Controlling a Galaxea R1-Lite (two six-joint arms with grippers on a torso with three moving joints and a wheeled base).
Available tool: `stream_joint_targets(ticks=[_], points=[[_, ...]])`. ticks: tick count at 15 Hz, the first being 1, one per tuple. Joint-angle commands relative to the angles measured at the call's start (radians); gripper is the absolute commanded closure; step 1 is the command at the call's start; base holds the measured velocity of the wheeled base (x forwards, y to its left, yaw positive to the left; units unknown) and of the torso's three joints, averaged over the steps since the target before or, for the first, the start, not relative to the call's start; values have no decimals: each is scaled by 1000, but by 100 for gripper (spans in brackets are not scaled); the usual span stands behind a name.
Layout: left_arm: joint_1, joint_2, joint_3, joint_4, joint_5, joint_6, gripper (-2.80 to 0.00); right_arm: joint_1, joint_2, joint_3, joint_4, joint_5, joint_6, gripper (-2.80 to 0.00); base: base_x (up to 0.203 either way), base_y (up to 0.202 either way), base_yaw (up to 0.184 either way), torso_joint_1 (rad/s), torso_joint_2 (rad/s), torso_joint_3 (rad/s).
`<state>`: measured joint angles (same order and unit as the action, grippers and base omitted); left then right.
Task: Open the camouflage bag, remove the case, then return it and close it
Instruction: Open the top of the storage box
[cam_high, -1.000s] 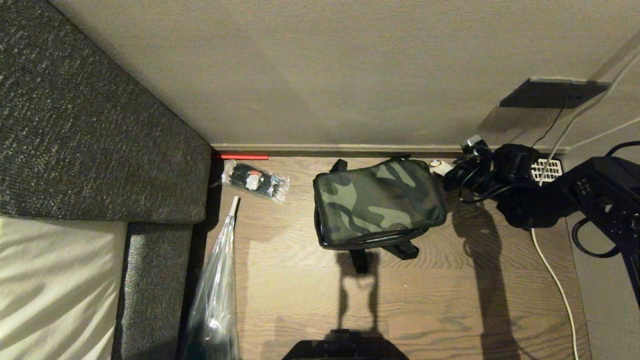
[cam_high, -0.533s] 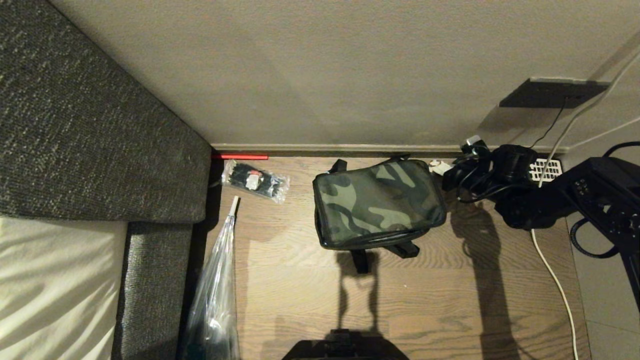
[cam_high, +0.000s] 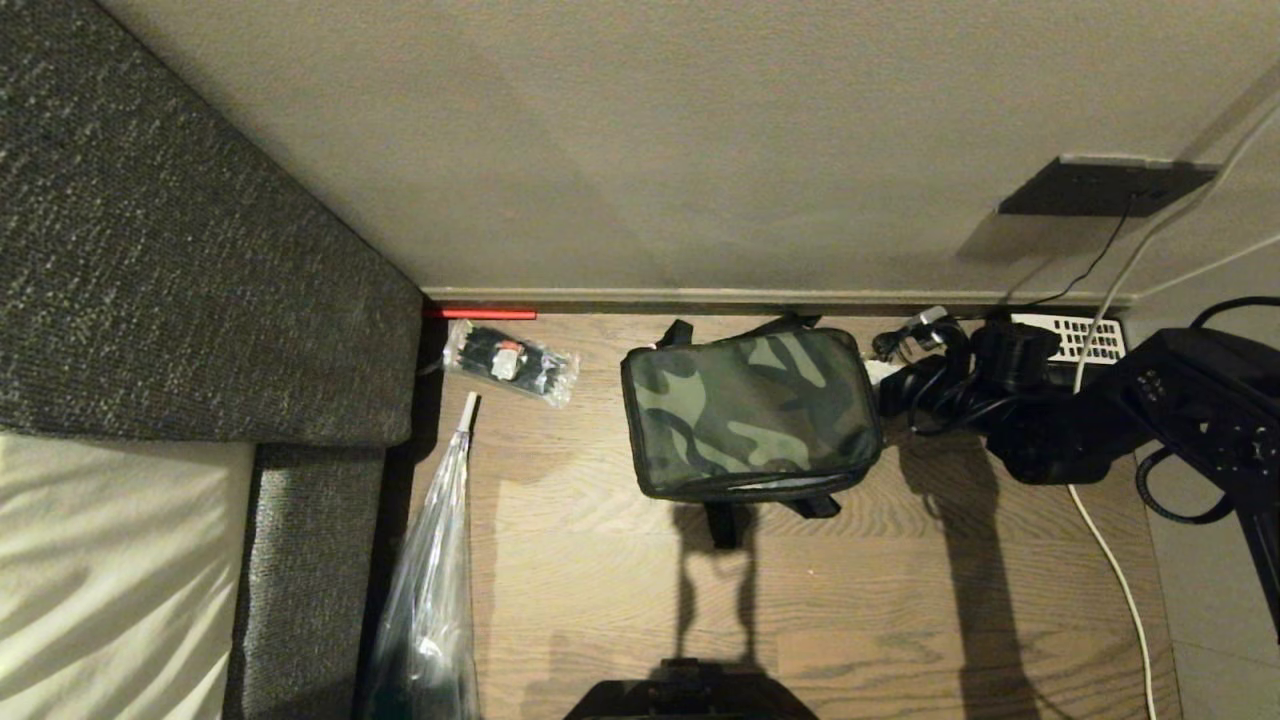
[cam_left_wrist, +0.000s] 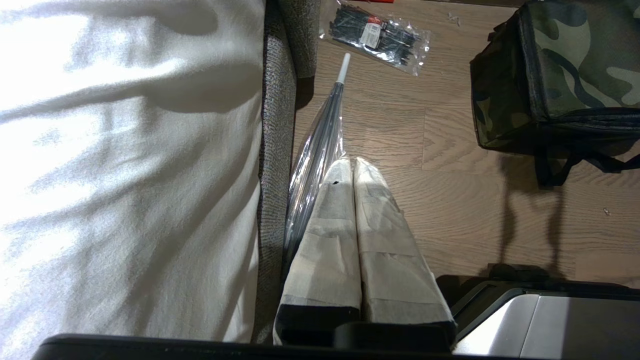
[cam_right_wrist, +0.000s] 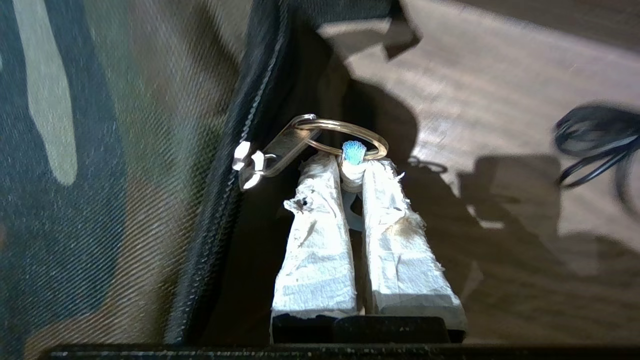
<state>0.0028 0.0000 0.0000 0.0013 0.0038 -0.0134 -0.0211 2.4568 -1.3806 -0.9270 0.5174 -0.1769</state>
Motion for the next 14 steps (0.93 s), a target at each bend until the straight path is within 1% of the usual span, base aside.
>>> stream_joint_targets(ticks=[1, 5, 8, 9, 10, 12, 14], points=[[0, 1, 1, 0, 1, 0, 0, 9, 5, 20, -6, -10, -1, 0, 0, 0, 0, 0, 0, 0], [0, 0, 0, 0, 1, 0, 0, 33, 6, 43, -3, -27, 20, 0, 0, 0, 0, 0, 0, 0], [0, 0, 0, 0, 1, 0, 0, 64, -1, 77, -4, -32, 109, 0, 0, 0, 0, 0, 0, 0], [0, 0, 2, 0, 1, 0, 0, 74, -7, 83, -3, -41, 161, 0, 0, 0, 0, 0, 0, 0], [0, 0, 0, 0, 1, 0, 0, 84, -12, 87, -3, -64, 186, 0, 0, 0, 0, 0, 0, 0], [0, 0, 1, 0, 1, 0, 0, 106, -19, 100, -3, -97, 219, 0, 0, 0, 0, 0, 0, 0], [0, 0, 1, 0, 1, 0, 0, 122, -33, 117, -4, -103, 243, 0, 0, 0, 0, 0, 0, 0]])
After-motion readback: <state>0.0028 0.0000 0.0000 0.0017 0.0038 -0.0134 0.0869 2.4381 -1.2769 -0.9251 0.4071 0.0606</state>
